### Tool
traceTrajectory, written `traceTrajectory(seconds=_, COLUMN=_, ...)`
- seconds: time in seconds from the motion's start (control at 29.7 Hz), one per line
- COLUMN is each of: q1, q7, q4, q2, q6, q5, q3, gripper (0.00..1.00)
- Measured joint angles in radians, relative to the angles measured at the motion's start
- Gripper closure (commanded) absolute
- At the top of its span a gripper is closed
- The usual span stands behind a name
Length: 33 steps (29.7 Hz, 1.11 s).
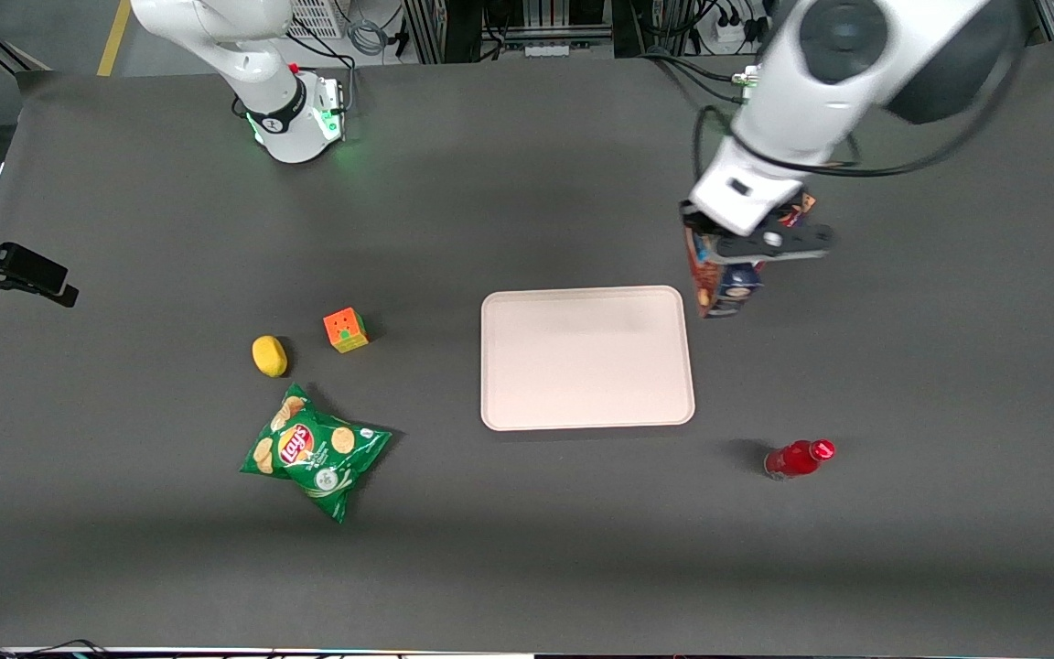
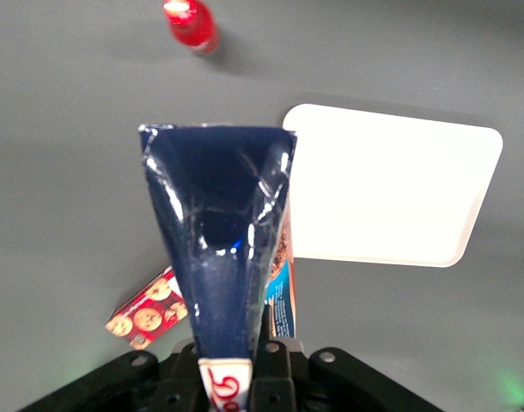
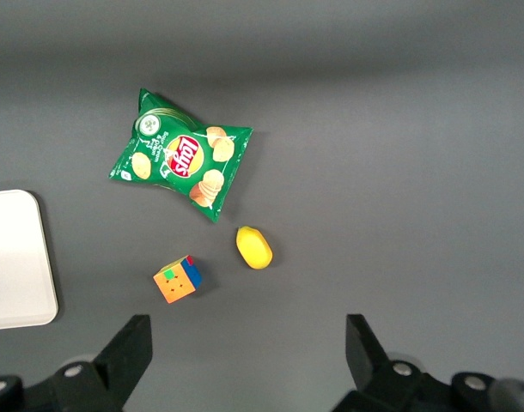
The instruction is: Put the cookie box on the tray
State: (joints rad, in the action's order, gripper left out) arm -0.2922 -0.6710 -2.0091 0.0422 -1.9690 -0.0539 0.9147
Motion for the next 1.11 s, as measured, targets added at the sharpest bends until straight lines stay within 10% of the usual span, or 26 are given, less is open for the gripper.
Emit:
traceTrajectory(seconds=0.81, q1=-0.01, q7=0.0, q4=-0.181, q2=-0.271, q6=-0.42, q5=0.209, q3=-0.046, gripper=0.97)
traceTrajectory(seconds=1.11, q1=-0.013, q7=-0.16, q4=-0.157, q2=-0.404, q6=-0.443, q5=0.453, q3=-0.098, gripper=1.0)
